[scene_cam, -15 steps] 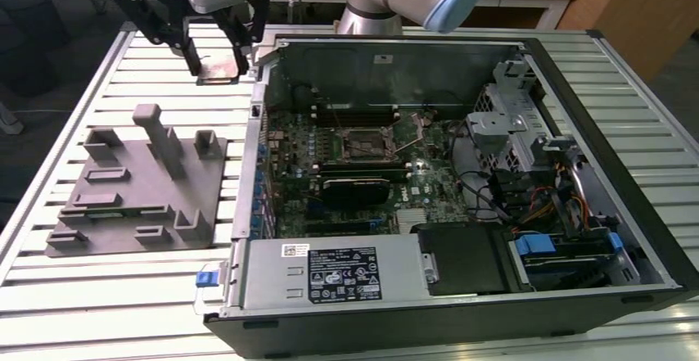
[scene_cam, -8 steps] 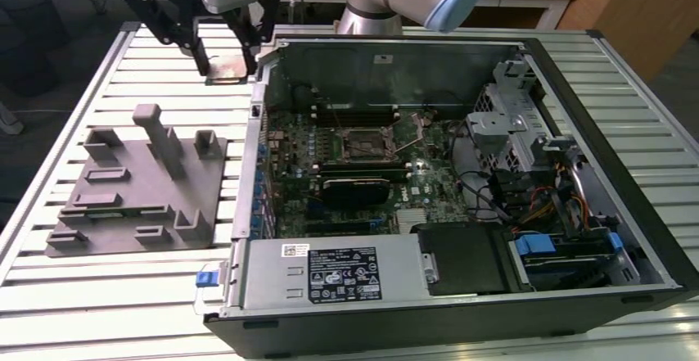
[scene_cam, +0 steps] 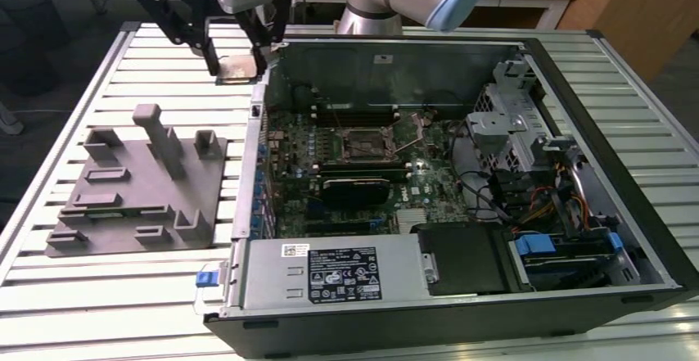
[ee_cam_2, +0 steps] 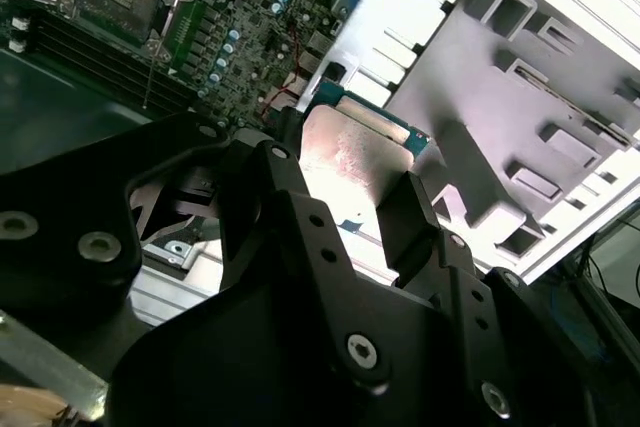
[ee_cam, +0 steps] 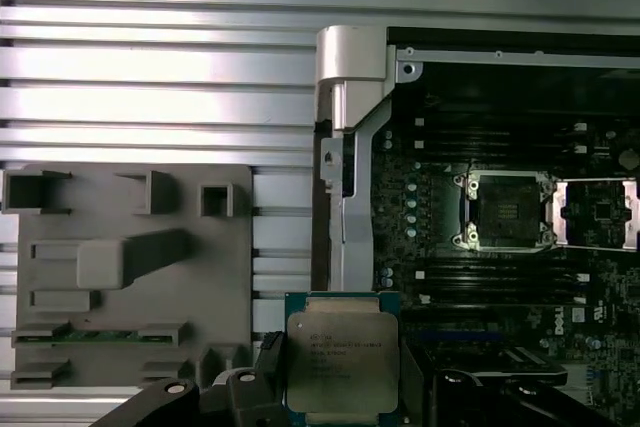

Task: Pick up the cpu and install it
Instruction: 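Pick up the cpu and move it towards the insertion slot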

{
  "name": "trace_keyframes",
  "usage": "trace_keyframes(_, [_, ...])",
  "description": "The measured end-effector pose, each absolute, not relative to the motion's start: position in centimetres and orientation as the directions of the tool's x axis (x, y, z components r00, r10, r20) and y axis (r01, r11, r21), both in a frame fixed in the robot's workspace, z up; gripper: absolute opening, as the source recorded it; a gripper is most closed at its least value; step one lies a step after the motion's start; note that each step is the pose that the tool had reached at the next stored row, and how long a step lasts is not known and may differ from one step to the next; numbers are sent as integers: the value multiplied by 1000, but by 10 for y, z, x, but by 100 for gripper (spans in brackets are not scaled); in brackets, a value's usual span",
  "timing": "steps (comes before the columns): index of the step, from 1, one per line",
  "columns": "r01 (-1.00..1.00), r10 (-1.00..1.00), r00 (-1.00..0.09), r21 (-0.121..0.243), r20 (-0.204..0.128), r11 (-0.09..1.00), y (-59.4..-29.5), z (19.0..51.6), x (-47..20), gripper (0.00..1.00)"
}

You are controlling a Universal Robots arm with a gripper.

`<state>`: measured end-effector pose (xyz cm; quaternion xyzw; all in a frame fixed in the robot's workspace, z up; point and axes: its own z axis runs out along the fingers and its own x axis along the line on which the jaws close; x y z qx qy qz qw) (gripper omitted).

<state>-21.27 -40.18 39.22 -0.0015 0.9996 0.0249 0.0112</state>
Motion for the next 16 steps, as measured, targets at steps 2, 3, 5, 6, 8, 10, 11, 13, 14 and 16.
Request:
trace_keyframes(2, [-3,-2,-1000,50,-22,999,-402,392,-210,54])
trace_keyframes(3, [-3,-2,-1000,50,-23,999,-402,392,-209,54])
trace_keyframes(5, [-3,-2,-1000,50,-22,999,-402,392,-206,54])
trace_keyframes(6, [-3,-2,-1000,50,-23,999,-402,392,-205,54])
trace_keyframes(8, [-3,-2,-1000,50,-23,999,-402,392,-202,54])
trace_keyframes(10, [-3,-2,-1000,50,-22,999,-402,392,-200,54])
trace_keyframes(11, [-3,-2,-1000,50,-23,999,-402,392,-199,54])
trace_keyframes(13, [-3,-2,-1000,50,-22,999,-402,392,-196,54])
trace_keyframes(14, [-3,-2,-1000,50,-22,999,-402,392,-195,54])
trace_keyframes(16, [-3,-2,-1000,50,-23,999,-402,392,-192,54])
